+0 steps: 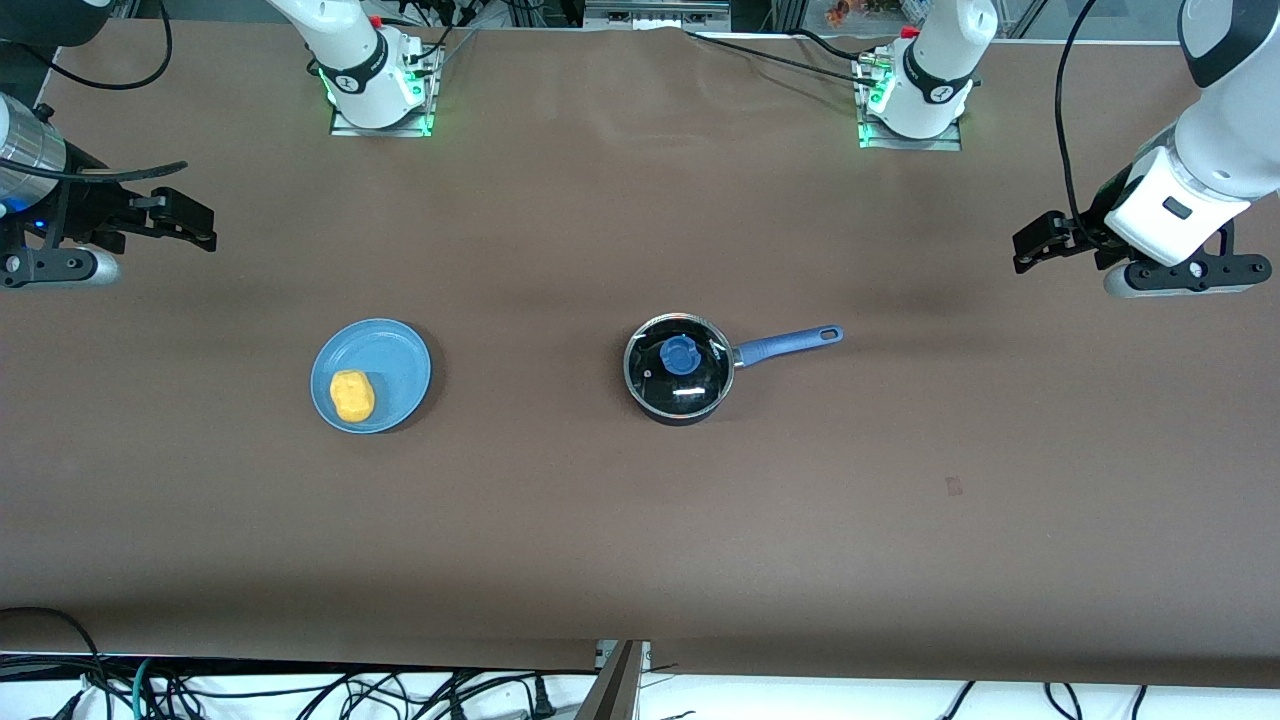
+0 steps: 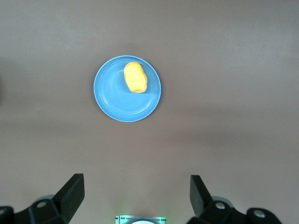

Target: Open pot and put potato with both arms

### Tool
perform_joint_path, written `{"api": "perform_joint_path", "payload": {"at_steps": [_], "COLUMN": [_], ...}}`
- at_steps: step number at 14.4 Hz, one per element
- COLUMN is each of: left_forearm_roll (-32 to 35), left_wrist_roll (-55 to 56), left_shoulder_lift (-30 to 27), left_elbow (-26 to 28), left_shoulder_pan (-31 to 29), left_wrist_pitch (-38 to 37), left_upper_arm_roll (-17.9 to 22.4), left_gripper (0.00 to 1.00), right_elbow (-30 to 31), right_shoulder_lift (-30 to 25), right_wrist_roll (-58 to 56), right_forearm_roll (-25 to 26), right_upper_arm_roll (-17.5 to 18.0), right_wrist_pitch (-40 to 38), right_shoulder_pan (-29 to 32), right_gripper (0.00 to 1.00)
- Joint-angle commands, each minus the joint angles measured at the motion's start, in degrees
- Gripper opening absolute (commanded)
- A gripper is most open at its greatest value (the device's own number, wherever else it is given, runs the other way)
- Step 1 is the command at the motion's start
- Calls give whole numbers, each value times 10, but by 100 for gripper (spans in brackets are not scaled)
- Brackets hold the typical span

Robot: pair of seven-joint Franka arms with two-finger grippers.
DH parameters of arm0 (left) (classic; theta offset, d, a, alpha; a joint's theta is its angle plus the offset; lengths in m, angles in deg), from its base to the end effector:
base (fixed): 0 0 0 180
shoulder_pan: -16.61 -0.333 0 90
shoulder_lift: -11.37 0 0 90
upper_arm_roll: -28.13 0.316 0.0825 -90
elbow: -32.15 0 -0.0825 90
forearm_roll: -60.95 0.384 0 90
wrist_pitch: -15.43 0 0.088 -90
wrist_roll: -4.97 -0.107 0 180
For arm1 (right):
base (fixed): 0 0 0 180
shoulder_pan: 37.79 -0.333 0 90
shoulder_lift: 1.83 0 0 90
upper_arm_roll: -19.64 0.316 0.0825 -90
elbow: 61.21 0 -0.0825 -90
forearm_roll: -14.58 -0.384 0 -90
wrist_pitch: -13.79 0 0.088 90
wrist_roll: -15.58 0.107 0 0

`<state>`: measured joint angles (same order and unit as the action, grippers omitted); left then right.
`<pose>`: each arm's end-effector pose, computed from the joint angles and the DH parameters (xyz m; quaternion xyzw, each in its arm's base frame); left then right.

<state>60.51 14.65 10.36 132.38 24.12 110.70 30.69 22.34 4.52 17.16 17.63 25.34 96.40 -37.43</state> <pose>0.5475 -0.0480 0.5575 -0.9985 -0.0417 0.0347 0.0002 0.5728 0.0439 0.6042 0.9973 0.0310 -0.0619 0.0248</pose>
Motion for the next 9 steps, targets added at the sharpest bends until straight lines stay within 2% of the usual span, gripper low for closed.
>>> {"api": "perform_joint_path", "payload": {"at_steps": [1, 9], "left_forearm_roll": [11, 4], "left_wrist_roll": [4, 35], "left_shoulder_lift": [7, 14], "left_elbow": [-16, -16], "left_shoulder_pan": [-2, 1], "left_wrist_pitch": [-15, -16], "left_upper_arm_roll": [-2, -2], "left_gripper": [100, 100], "right_elbow": [-8, -8], "right_shoulder_lift": [3, 3], "right_wrist_roll": [-10, -10], "right_forearm_roll": [-7, -7], "right_upper_arm_roll": [2, 1], "right_wrist_pitch": [0, 0], "right_shoulder_pan": [5, 5], "right_gripper": [100, 100]}}
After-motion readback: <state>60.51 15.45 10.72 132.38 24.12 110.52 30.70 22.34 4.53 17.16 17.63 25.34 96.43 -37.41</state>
